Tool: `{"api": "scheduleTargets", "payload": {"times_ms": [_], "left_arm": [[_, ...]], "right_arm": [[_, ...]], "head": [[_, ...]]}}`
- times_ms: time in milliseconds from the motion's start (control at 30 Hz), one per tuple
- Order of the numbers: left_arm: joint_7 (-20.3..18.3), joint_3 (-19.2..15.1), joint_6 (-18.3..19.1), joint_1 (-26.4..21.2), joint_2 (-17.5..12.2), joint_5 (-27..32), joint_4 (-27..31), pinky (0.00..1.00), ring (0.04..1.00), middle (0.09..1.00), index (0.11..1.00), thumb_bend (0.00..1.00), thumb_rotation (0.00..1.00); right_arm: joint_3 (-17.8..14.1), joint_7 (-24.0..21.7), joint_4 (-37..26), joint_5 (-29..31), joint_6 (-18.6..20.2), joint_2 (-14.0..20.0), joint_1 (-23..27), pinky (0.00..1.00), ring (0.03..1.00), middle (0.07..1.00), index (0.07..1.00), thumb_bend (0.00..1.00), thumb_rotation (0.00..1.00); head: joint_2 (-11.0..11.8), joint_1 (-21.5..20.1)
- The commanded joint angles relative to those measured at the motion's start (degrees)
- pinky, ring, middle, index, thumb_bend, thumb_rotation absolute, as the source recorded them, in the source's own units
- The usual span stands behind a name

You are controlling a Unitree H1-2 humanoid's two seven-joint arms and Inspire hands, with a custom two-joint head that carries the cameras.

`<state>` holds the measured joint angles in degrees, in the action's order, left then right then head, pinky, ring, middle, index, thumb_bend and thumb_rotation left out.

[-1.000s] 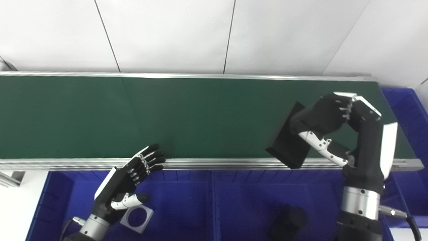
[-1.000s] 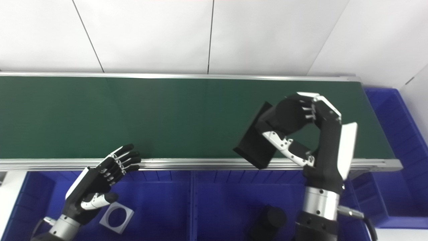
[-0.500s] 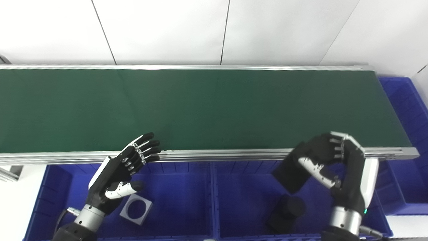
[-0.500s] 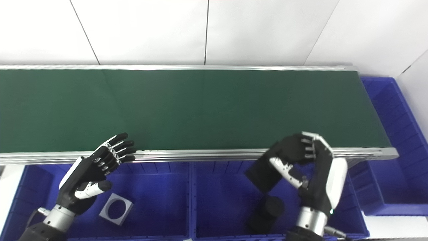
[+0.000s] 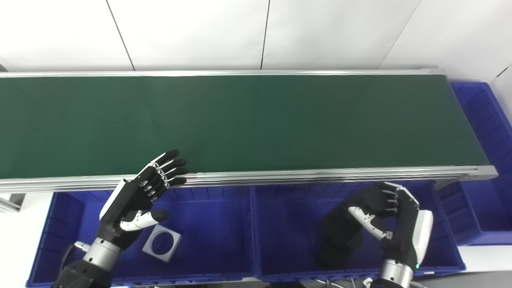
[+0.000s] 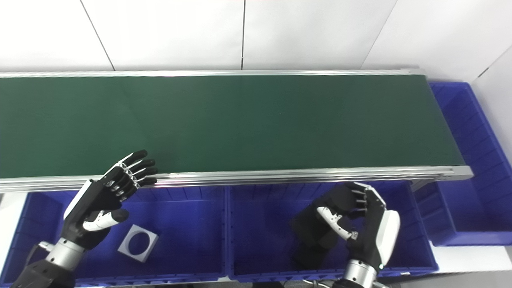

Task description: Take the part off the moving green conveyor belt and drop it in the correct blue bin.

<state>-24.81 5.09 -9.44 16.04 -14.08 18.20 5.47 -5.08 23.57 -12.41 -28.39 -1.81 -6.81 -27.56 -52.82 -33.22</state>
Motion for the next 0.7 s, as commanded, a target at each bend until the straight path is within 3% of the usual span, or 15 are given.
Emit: {"api": "scheduleTargets", "payload": {"times_ms": [0,400,667], "left_arm": [[-0.28,-0.13,-0.07,-0.13,-0.5,0.23,2.15,0.78,0.82,0.844,0.883,0.98,0.44],[0.0,0.0,0.16,0.13,-0.14,-0.58,2.54,0.79,0.824,0.847,0.882,0.98,0.45],[-0.02,0.05,0.0,0.18,-0.02,-0.67,2.52,0.79,0.825,0.848,0.881,0.98,0.45]], "right_arm": [[-0.24,1.88,0.3,0.47,-3.36,-0.25,-0.19,0.31,0.428,0.498,0.55,0.49,0.0],[-2.54,4.19,8.92,2.79,-4.8,1.11,3.1,0.33,0.431,0.494,0.546,0.5,0.0],[-3.83,4.29,8.85,2.89,-3.28,1.33,4.36,0.32,0.424,0.492,0.554,0.49,0.0]], "head": [[0.03,0.06],[0.42,0.8],[0.59,1.03]]}}
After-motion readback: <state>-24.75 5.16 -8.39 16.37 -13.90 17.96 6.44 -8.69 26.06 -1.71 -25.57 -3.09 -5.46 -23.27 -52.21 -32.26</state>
